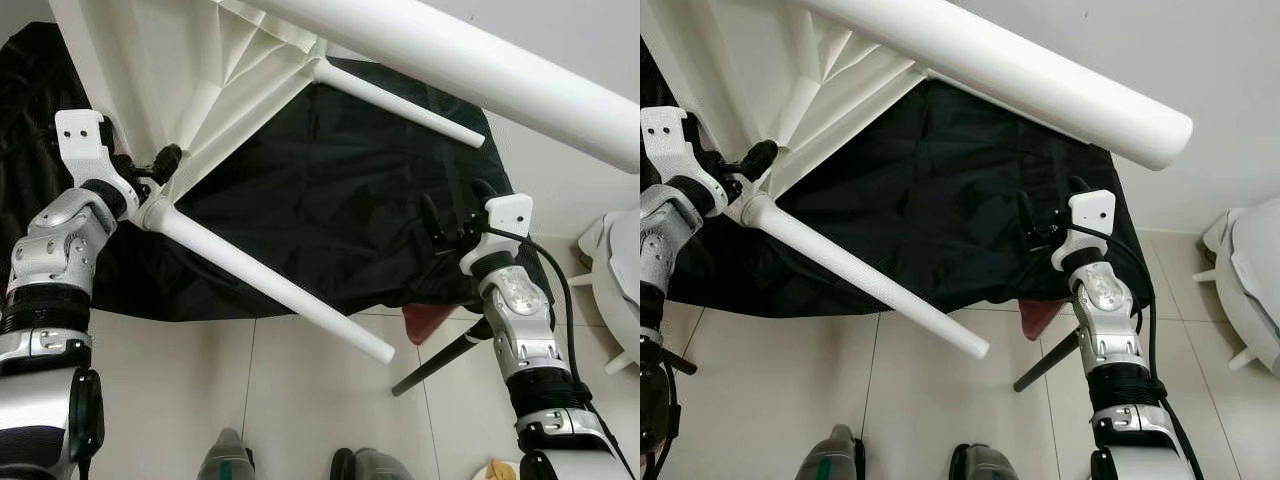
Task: Building children table
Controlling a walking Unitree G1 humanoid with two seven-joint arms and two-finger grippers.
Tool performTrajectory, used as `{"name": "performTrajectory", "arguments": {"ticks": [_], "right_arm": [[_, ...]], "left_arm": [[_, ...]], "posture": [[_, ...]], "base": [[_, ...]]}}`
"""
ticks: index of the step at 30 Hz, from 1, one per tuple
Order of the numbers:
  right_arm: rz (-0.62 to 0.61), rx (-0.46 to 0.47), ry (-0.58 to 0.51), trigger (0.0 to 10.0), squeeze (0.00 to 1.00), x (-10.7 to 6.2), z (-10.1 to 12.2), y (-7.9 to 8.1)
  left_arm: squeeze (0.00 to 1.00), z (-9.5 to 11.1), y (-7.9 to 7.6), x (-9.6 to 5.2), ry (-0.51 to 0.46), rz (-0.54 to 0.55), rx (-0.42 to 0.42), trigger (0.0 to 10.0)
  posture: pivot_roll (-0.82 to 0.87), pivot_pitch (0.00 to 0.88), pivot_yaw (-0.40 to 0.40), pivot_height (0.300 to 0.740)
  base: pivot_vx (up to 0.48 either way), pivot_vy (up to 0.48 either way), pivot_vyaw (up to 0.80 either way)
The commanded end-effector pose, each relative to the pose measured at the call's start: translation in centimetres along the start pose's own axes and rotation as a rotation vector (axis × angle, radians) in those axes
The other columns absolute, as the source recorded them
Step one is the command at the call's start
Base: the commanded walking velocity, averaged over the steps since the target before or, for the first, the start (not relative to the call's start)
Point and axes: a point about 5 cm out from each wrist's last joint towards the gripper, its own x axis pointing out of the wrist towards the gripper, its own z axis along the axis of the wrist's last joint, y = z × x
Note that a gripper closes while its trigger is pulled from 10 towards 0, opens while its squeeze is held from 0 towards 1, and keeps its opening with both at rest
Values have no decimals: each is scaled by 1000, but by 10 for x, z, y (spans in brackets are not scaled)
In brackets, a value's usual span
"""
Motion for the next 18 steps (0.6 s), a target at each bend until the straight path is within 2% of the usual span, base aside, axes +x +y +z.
{"name": "performTrajectory", "arguments": {"ticks": [1, 3, 4, 9, 18], "right_arm": [[-17, -11, 14, 10000, 0, -4, -2, -4], [-17, -11, 14, 10000, 0, -4, -2, -4], [-17, -10, 15, 10000, 0, -4, -2, -4], [-19, -9, 14, 10000, 0, -4, -2, -4], [-22, -8, 14, 10000, 0, -5, -2, -3]], "left_arm": [[0, 10, -37, -4, -34, -680, 4, 4980], [0, 10, -37, -4, -34, -680, 4, 4980], [0, 10, -36, -4, -39, -676, -3, 0], [0, 10, -33, -3, -60, -647, -25, 0], [0, 12, -31, -4, -98, -590, -11, 0]], "posture": [[28, 85, -47, 740], [28, 85, -47, 740], [28, 85, -47, 740], [28, 81, -46, 740], [26, 77, -44, 740]], "base": [[0, 0, 0], [0, 0, 0], [0, 0, 0], [0, 0, 0], [0, 0, 0]]}}
